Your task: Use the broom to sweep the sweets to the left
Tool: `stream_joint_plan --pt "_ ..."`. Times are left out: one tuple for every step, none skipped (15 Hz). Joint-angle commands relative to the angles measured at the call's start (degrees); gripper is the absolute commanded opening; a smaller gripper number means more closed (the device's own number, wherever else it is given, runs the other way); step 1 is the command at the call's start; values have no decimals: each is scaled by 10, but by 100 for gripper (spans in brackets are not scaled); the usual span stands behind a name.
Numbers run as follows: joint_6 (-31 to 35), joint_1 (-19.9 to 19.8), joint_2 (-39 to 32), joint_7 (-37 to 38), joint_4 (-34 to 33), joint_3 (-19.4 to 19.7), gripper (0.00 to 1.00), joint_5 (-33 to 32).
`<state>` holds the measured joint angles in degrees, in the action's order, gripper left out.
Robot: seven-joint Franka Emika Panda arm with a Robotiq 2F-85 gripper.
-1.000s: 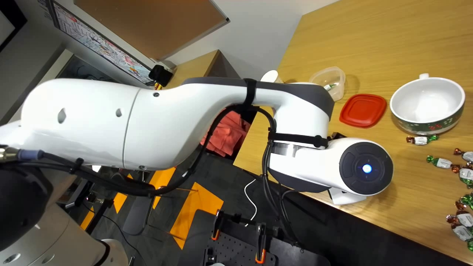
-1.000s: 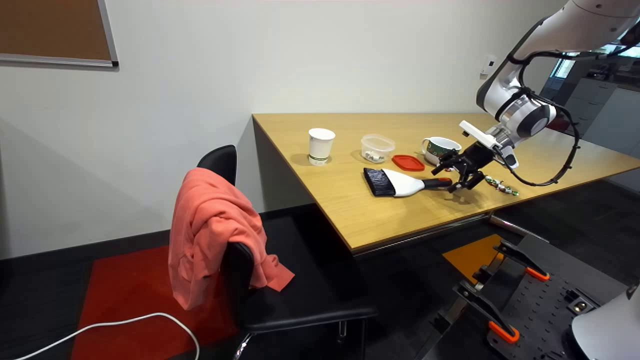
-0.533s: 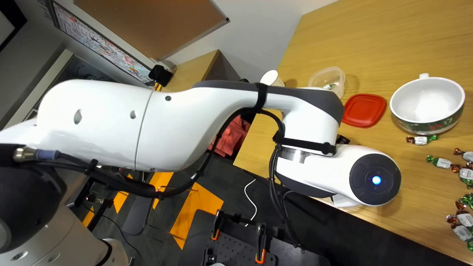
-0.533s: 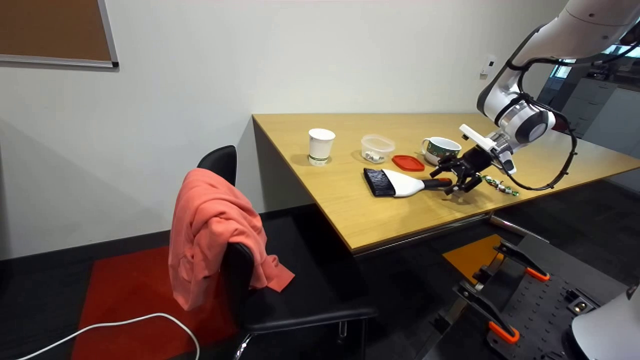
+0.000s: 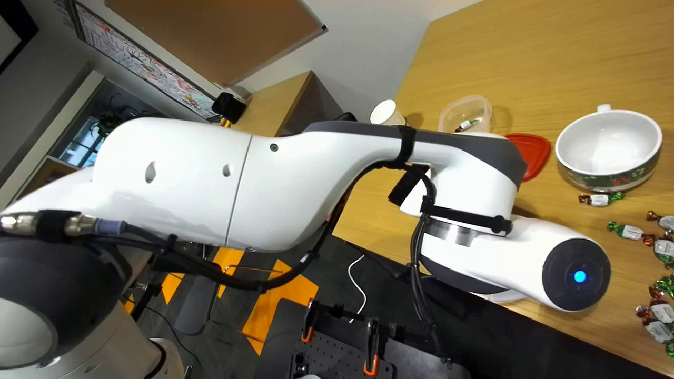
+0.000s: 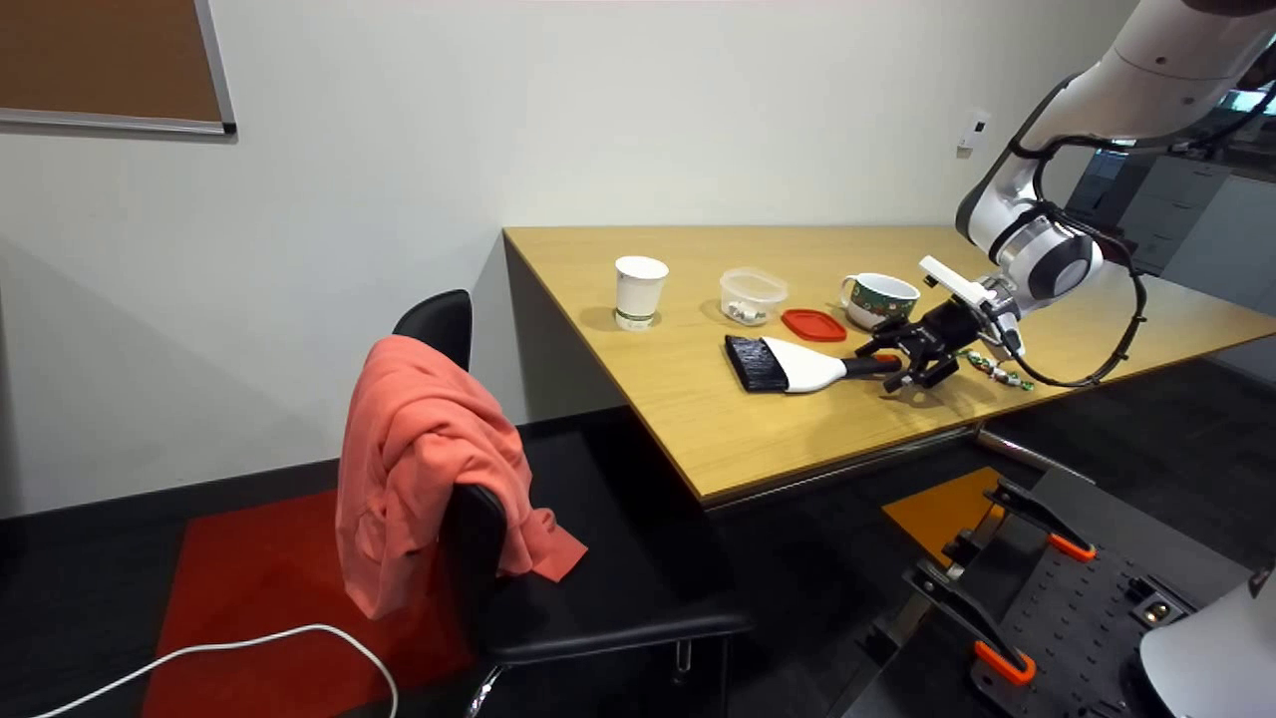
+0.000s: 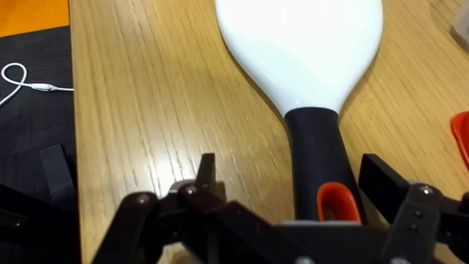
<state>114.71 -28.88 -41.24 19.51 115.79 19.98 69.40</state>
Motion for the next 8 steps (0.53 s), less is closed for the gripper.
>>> stream_joint_plan --pt "-35 -12 -30 2 -37 -3 100 15" --pt "-38 -14 -37 1 -42 -3 100 18" --pt "-41 -14 -42 1 -48 -2 100 20" --pt "-43 -16 -48 1 -53 -3 100 22" --pt "-44 -17 -54 0 -59 -3 100 25" --pt "-49 -17 -59 1 -64 -3 100 26" --pt "-54 -18 -61 1 -67 -3 100 26" --pt "-58 -19 -64 1 -70 -3 76 26"
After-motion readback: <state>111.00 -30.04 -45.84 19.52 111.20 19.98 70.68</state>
